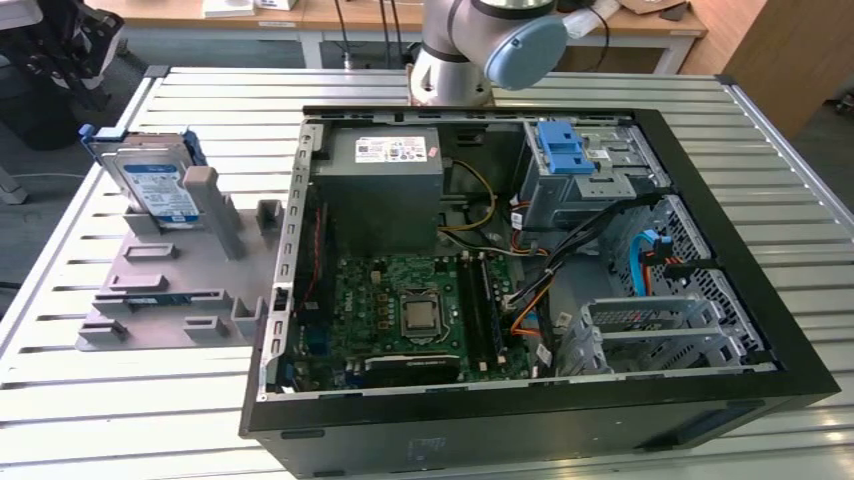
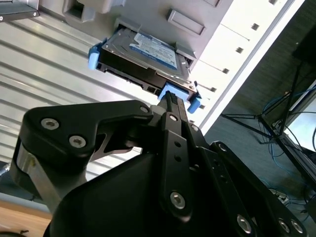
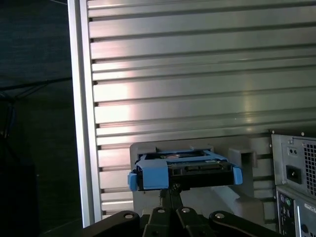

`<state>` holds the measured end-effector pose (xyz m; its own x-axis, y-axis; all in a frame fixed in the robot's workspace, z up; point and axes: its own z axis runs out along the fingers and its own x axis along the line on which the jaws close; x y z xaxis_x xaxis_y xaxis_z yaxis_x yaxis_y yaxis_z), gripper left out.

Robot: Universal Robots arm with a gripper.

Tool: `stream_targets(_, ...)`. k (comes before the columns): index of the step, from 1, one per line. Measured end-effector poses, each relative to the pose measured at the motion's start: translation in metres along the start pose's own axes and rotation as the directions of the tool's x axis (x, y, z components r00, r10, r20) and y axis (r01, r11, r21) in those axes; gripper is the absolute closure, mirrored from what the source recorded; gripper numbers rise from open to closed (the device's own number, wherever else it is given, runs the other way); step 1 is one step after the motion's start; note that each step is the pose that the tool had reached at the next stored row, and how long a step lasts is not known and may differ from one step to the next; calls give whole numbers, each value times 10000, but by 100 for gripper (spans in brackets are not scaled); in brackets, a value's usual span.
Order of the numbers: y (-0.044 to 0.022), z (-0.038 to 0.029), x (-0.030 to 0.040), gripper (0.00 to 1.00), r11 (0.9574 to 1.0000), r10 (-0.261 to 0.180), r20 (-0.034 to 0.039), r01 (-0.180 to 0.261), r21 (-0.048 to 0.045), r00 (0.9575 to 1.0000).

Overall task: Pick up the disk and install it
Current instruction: 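Reach for the disk, then pick up the disk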

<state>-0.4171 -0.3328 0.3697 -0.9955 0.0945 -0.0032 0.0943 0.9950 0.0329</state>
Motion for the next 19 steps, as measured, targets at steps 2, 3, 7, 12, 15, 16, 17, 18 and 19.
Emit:
stream_targets(2,11,3,38,89,10000,1,0,-1,3,10000)
stream_targets(3,17,6,56,89,10000,0,1,0,3,10000)
stream_targets(7,31,10,117,89,10000,-1,1,1,2,10000)
stream_targets(12,30,10,131,89,10000,0,1,0,2,10000)
stream_targets(15,30,10,131,89,10000,0,0,0,2,10000)
stream_targets(16,30,10,131,89,10000,0,0,0,2,10000)
stream_targets(17,30,10,131,89,10000,0,1,0,3,10000)
stream_targets(18,30,10,131,89,10000,0,0,0,2,10000)
stream_targets(19,30,10,131,89,10000,0,1,0,2,10000)
